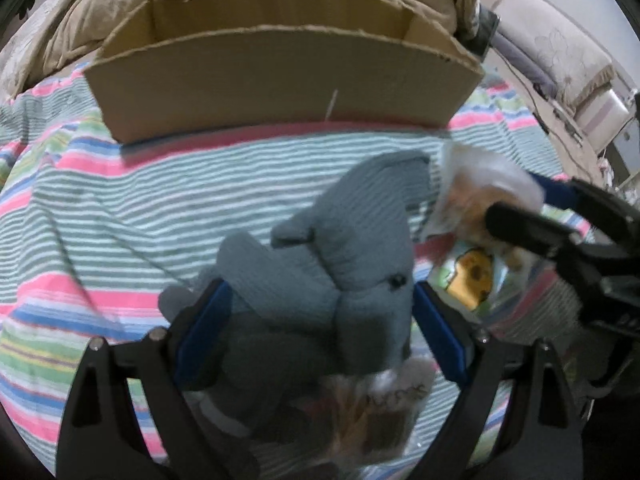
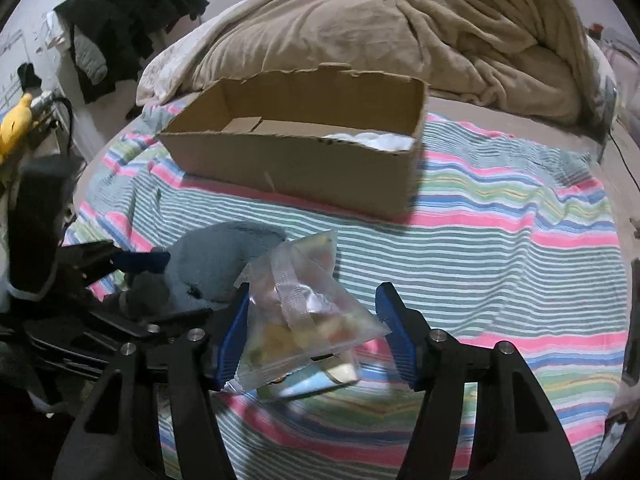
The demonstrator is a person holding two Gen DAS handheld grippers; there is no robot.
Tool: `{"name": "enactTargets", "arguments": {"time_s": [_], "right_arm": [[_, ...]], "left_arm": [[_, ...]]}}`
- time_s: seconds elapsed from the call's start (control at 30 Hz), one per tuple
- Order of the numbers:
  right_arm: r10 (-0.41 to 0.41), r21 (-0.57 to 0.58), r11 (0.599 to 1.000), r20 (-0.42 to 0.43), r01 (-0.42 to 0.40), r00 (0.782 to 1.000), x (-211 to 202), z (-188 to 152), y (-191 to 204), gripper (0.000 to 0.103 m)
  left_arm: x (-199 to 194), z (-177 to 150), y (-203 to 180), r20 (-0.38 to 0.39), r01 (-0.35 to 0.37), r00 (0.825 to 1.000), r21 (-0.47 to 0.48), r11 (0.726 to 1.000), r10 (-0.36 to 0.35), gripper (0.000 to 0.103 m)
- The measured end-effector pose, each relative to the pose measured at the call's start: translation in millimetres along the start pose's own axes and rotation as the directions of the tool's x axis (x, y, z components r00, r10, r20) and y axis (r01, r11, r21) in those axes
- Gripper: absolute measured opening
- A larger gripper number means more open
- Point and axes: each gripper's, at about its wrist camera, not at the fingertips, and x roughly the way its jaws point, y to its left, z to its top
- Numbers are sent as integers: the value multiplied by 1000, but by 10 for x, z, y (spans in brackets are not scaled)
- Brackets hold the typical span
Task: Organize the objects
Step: 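Grasp the grey gloves with the left gripper while the right grasps the snack bag, then carry gloves and snack bag into the box and release both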
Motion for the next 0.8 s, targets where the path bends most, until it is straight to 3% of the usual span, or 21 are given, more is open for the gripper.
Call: {"name": "enactTargets", "arguments": {"time_s": [0.1,0.17,0.3,0.43,0.8], "right_arm": [[3,15,1000,3,-3,1000,-19,-4,-49,65],[7,21,1000,6,-7,1000,-35,2,-57,65],[11,37,999,18,-11,1000,-72,4,-81,65],[14,47,999,30,-15,999,-126,17,-83,65],[31,39,999,85,-34,996,-324,119,-10,65]], "left_arm": [[45,23,-13,5,-8,1000,9,1000,8,91],[37,29,-9,18,-2,1000,12,1000,2,85],[-8,36,54,42,24,999,-5,1000,-24,59],[-69,38,116,63,55,997,-35,998,-52,48],[-371,8,252,124,81,990,-64,995,-72,45]]}}
